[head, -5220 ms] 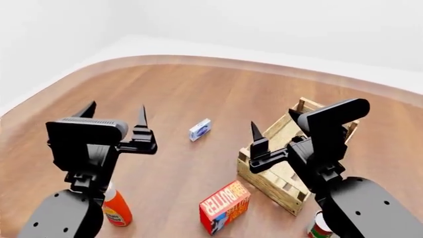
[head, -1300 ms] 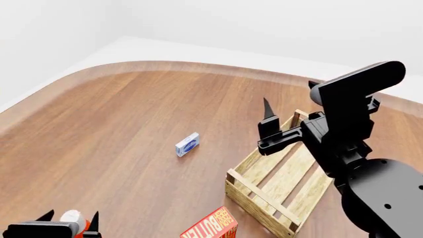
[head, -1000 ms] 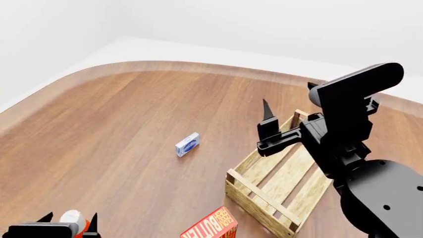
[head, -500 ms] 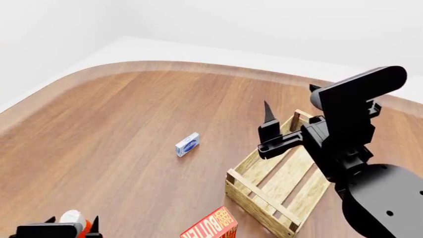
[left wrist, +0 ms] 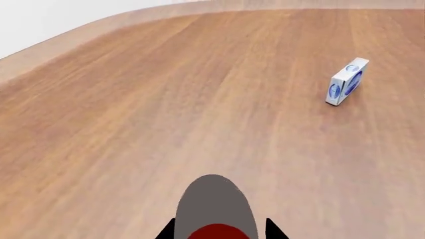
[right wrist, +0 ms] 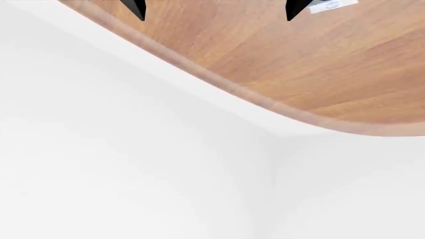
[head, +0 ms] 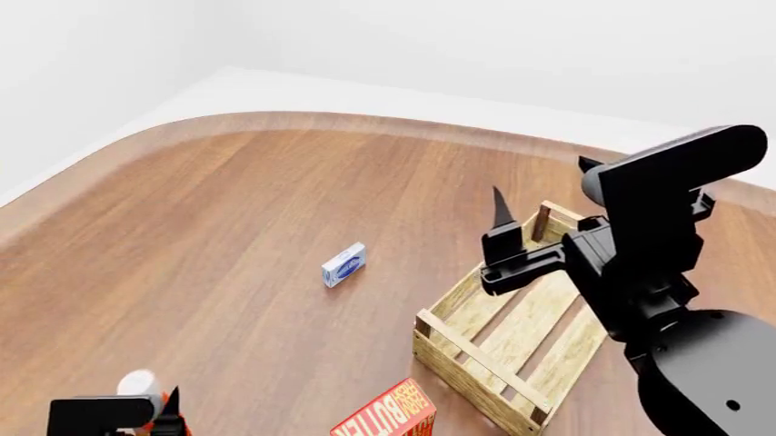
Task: Pick up the ketchup, and put it in the wooden tray.
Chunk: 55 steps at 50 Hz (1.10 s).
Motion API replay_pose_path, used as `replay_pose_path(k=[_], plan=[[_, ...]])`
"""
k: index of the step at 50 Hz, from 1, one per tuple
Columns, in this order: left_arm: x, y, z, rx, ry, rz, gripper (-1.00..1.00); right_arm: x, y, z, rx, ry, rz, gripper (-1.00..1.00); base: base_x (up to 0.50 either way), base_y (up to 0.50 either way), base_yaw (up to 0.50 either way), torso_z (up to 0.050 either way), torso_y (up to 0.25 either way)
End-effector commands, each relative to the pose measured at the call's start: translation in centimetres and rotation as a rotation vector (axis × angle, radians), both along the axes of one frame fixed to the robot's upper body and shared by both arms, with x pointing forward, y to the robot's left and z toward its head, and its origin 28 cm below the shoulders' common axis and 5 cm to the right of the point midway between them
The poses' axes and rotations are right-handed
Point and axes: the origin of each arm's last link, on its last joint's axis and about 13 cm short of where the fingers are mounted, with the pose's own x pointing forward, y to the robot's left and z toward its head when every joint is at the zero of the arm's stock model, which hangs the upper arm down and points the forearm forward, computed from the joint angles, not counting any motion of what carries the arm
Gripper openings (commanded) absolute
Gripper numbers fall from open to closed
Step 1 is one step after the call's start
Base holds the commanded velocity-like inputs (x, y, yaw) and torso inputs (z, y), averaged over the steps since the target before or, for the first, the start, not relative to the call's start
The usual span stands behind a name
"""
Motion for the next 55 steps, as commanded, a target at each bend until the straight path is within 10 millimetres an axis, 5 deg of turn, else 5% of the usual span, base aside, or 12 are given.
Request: replay_pose_path(k=[1,9,29,42,55], plan=[[0.4,-0.3,-0.2,-0.046,0.001,-0.009,-1.0,-0.3,-0.1,0.0,0.001,-0.006,-0.007,1.0,0.0,0.0,0.0,0.0,0.0],[1.0,-0.3,1.6,-0.045,-0.072,-0.022,-1.0,-0.7,-0.2,0.4,0.001,-0.019,-0.013,1.0,0.0,0.0,0.0,0.0,0.0],[7.4,-2.5,13.9,0.069,-0.383,-0.238,-1.0,-4.2,-2.0,2.5,-0.007,-0.091,-0.101,1.0,0.0,0.0,0.0,0.0,0.0],[12.9,-8.0,22.2,0.099,-0.465,-0.447,-1.0,-8.3,-3.8,4.8,0.0,-0.144,-0.198,1.0,0.0,0.0,0.0,0.0,0.0],[15.8,-14.6,24.8,0.043,-0.441,-0.601,-1.0,-12.4,-6.2,4.2,0.036,-0.154,-0.331,1.0,0.0,0.0,0.0,0.0,0.001]])
